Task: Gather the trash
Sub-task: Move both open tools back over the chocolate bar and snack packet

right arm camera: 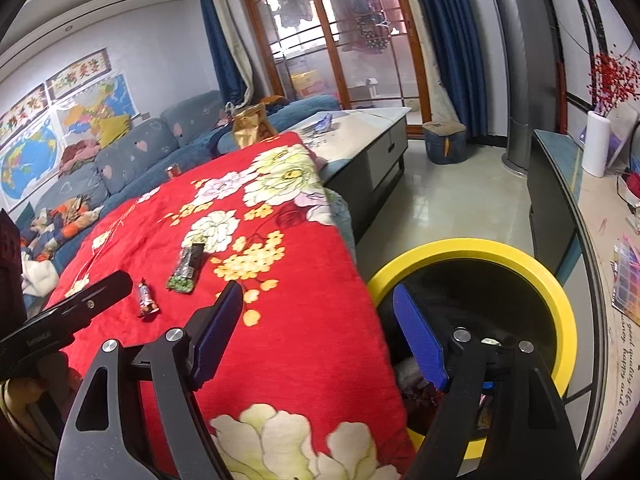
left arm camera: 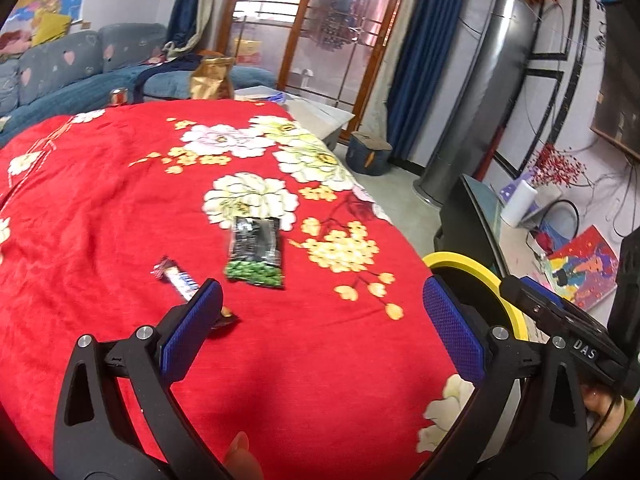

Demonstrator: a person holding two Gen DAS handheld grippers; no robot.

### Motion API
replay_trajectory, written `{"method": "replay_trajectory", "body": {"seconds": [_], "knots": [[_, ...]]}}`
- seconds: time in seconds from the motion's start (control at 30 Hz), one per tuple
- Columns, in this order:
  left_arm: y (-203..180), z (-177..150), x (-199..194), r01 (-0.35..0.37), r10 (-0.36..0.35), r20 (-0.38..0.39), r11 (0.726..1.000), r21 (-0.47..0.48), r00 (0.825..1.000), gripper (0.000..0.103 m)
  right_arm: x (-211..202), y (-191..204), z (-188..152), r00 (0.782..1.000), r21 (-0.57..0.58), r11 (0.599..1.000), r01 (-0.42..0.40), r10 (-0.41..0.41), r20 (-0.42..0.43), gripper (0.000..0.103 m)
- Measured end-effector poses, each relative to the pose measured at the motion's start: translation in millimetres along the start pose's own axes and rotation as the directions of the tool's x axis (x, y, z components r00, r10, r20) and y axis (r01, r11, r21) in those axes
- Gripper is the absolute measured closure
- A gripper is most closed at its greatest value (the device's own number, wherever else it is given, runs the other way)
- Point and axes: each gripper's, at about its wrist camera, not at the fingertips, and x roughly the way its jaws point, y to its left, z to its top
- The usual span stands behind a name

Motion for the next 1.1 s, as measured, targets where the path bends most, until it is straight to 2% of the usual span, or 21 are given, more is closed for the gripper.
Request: {"method": "replay_trajectory", "body": {"seconds": [0.3, 0.43, 0.6, 0.77, 0.83, 1.1], "knots": [[35, -2, -5, -0.048, 0.049, -0.001, 0.997, -0.066, 0.999, 0.011, 15, 29, 4, 0.998, -0.041, 0.998, -0.053, 0.052, -0.028, 0.028], [51, -4, -4, -0.077, 0.076, -0.023, 0.993, -0.087, 0.997, 0.011, 27, 45, 6, 0.995, -0.061, 0.994, -0.089, 0.086, -0.050, 0.028], [69, -11, 0, -0.081, 0.074, -0.062, 0.989, -0.122, 0.995, 0.012, 47, 66, 12, 0.987, -0.076, 0.987, -0.144, 0.137, -0.083, 0.028], [83, -20, 6, -0.055, 0.036, -0.106, 0.983, -0.178, 0.994, 0.024, 72, 85, 19, 0.977, -0.088, 0.979, -0.185, 0.173, -0.125, 0.028], [86, -22, 10, -0.047, 0.024, -0.118, 0.980, -0.195, 0.993, 0.033, 81, 93, 22, 0.974, -0.103, 0.975, -0.195, 0.180, -0.138, 0.029], [90, -27, 20, -0.003, -0.030, -0.133, 0.972, -0.236, 0.991, 0.048, 120, 123, 26, 0.957, -0.162, 0.959, -0.231, 0.194, -0.214, 0.041]]}}
